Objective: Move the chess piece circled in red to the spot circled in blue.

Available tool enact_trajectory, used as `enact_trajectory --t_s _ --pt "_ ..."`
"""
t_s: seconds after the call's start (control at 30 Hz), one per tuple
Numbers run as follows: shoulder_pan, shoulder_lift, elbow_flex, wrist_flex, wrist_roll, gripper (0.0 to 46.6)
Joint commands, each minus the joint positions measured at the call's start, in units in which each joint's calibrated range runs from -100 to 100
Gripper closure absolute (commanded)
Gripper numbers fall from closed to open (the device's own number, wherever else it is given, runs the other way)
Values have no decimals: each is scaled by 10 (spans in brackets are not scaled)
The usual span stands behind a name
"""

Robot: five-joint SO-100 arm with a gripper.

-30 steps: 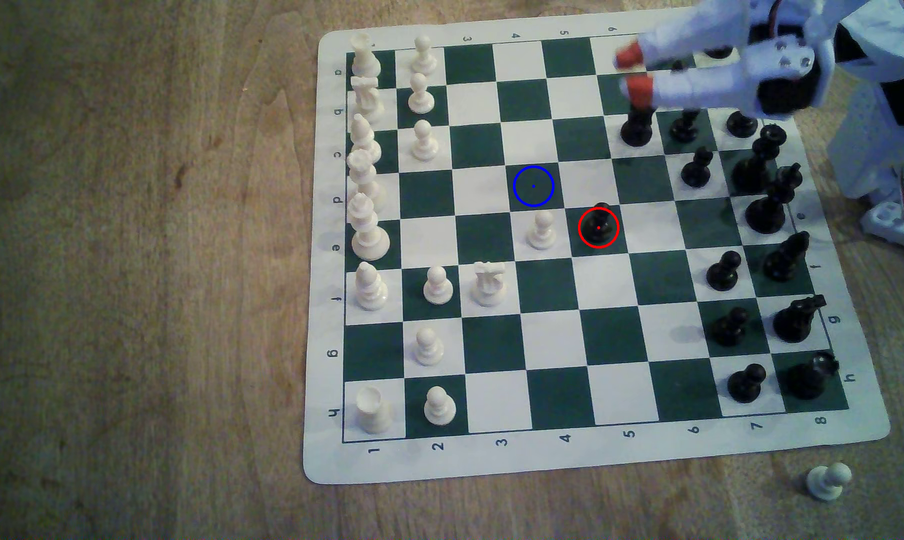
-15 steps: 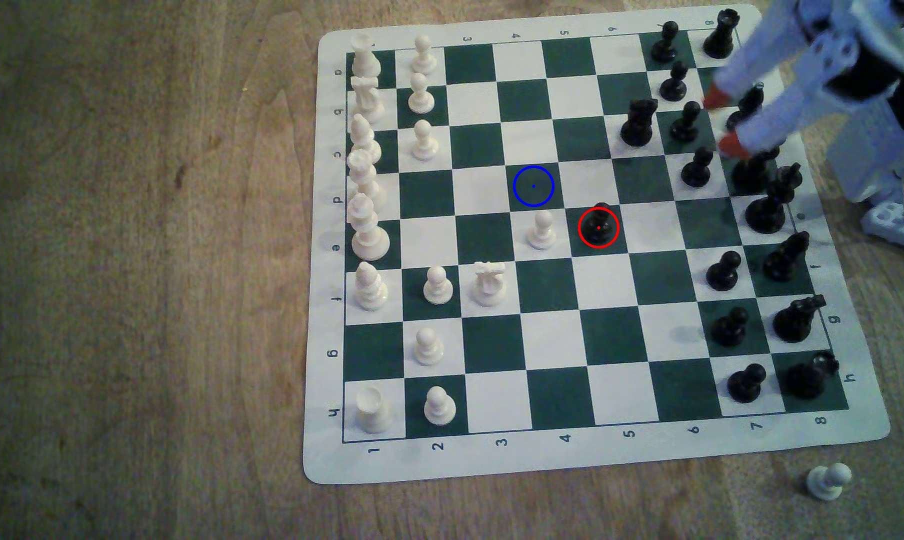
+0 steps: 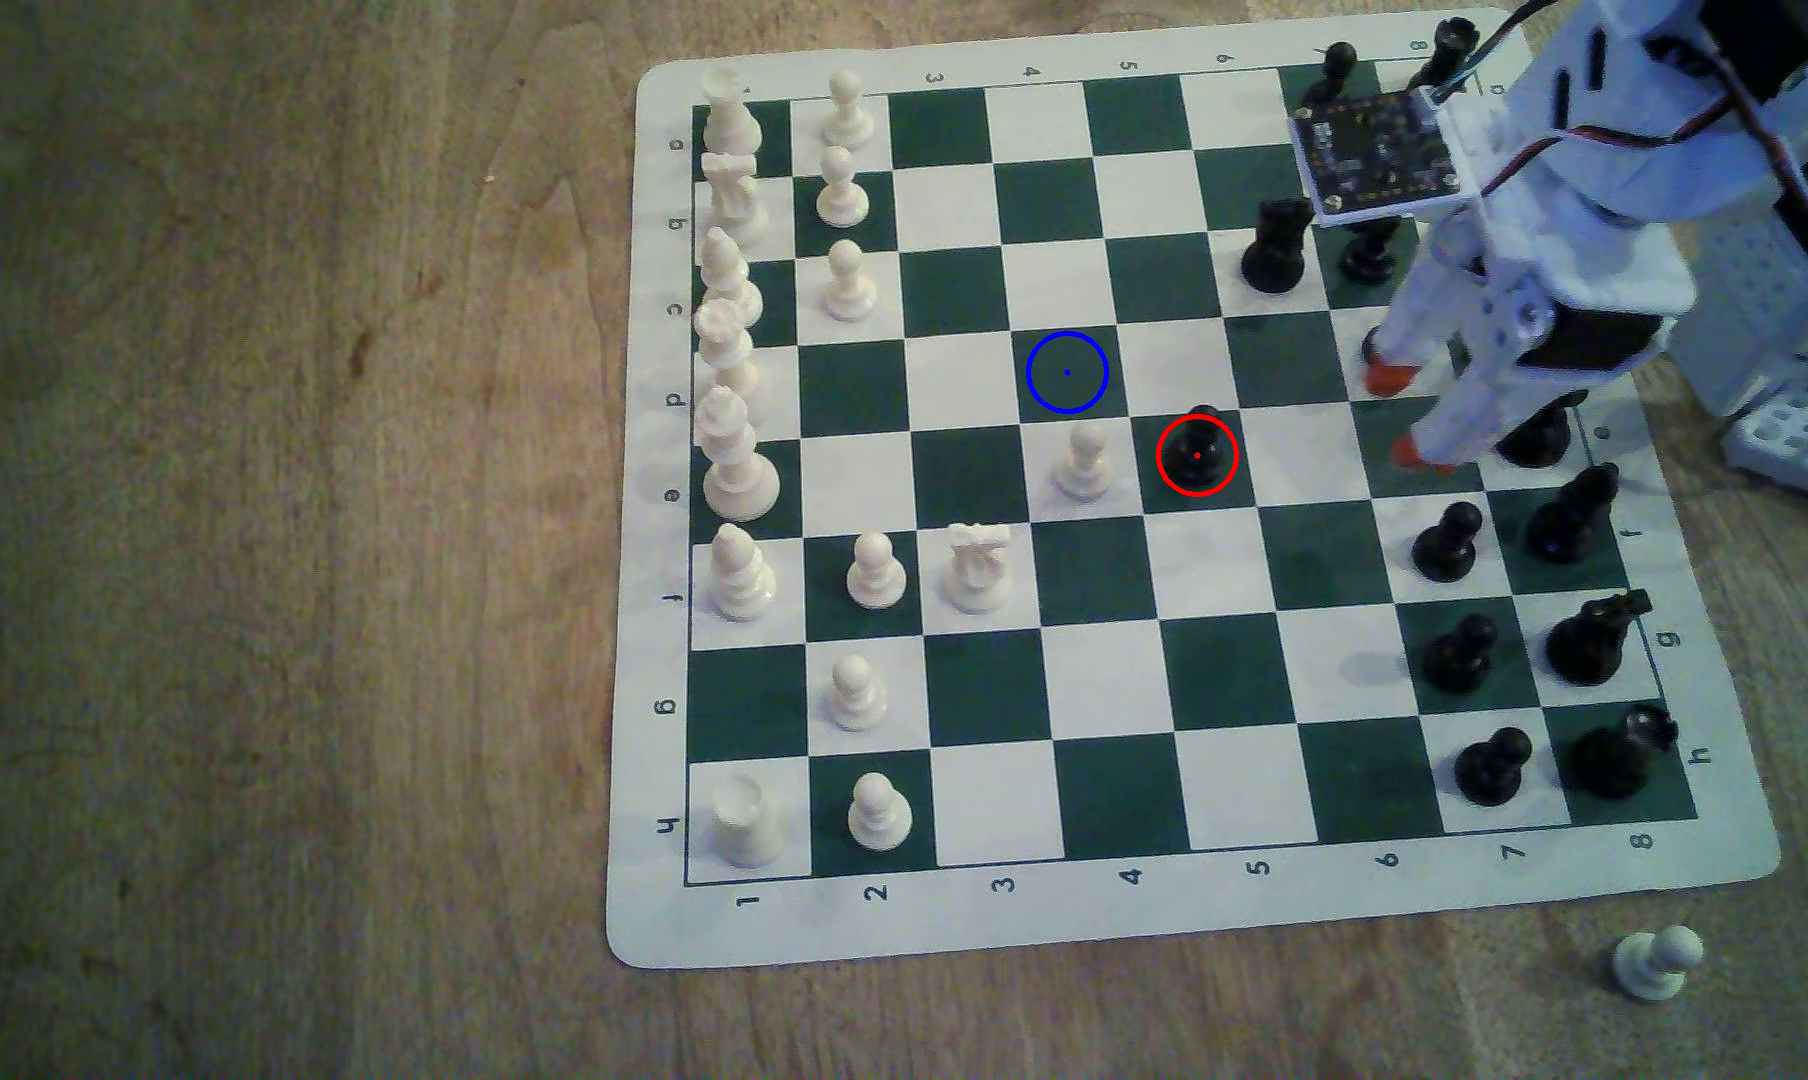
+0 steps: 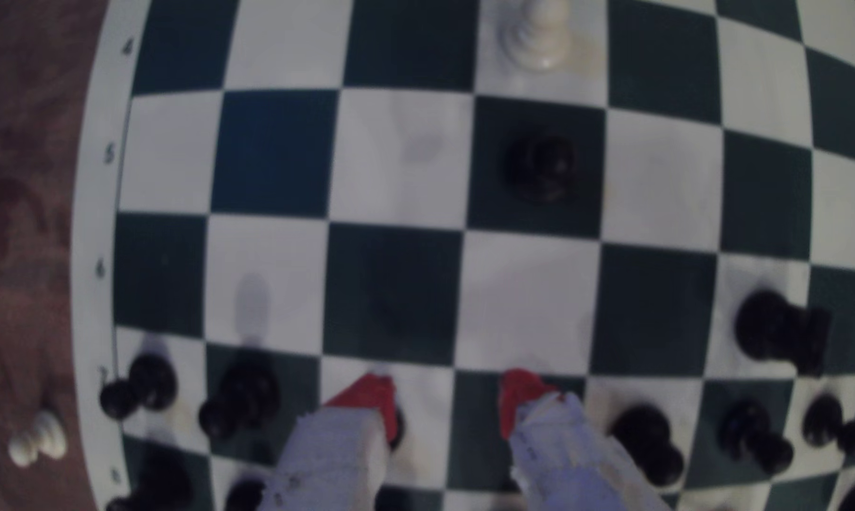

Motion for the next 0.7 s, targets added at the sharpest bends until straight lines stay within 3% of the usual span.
enact_trajectory --t_s 0.0,0.4,0.67 --pt "24 38 -9 -44 5 354" --pt "42 98 31 -154 5 383" --pt "42 143 22 -230 -4 338"
